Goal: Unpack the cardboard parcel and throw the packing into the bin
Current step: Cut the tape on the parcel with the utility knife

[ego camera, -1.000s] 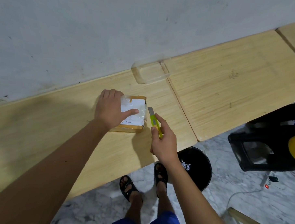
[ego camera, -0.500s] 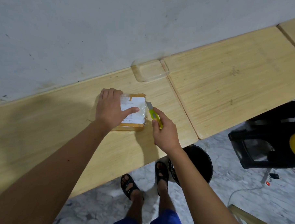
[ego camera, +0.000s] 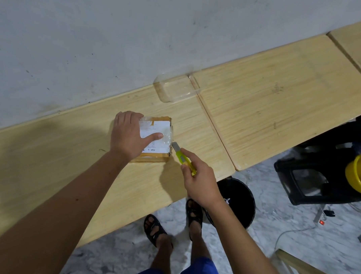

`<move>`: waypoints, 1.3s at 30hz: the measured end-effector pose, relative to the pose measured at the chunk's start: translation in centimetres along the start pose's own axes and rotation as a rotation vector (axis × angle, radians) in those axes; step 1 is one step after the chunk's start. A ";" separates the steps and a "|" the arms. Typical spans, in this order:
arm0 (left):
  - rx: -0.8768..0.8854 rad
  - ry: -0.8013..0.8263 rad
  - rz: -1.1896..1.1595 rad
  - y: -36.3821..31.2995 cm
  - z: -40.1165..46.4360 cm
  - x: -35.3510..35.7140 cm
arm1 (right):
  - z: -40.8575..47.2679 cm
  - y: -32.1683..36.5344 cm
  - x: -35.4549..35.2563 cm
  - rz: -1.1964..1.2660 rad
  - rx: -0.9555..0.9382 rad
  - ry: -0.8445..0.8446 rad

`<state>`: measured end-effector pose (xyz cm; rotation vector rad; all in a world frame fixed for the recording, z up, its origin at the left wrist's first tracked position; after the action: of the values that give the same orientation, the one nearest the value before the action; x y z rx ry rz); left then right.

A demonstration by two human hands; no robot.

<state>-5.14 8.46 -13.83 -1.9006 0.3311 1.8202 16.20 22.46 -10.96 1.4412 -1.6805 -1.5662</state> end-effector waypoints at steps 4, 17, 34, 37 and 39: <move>-0.009 0.008 0.034 -0.1 -0.1 0.0 | -0.7 0.3 -0.2 0.123 0.062 -0.098; -0.023 0.001 -0.062 -0.3 -0.6 -0.4 | 0.6 1.2 -0.4 0.795 0.163 0.044; -0.042 0.004 -0.090 -0.6 -0.4 -0.9 | 2.6 2.8 -2.6 0.817 0.157 -0.255; -0.048 0.008 -0.119 -0.6 -0.2 -0.9 | 4.7 1.5 -4.2 0.664 0.112 -0.359; -0.046 -0.008 -0.124 -0.4 -0.1 -0.7 | 6.6 0.3 -5.4 0.503 0.072 -0.410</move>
<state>-4.89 8.62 -13.08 -1.8999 0.1659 1.7676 12.52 30.17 -10.68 0.6602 -2.1360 -1.5783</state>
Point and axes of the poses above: each hand's wrist, its own z-axis towards the middle knuckle, its own x-axis out of the palm, y = z × x, the point moved 3 cm from there along z, towards the middle knuckle, and after that the axes turned 11 degrees about z, right-handed, at the moved point
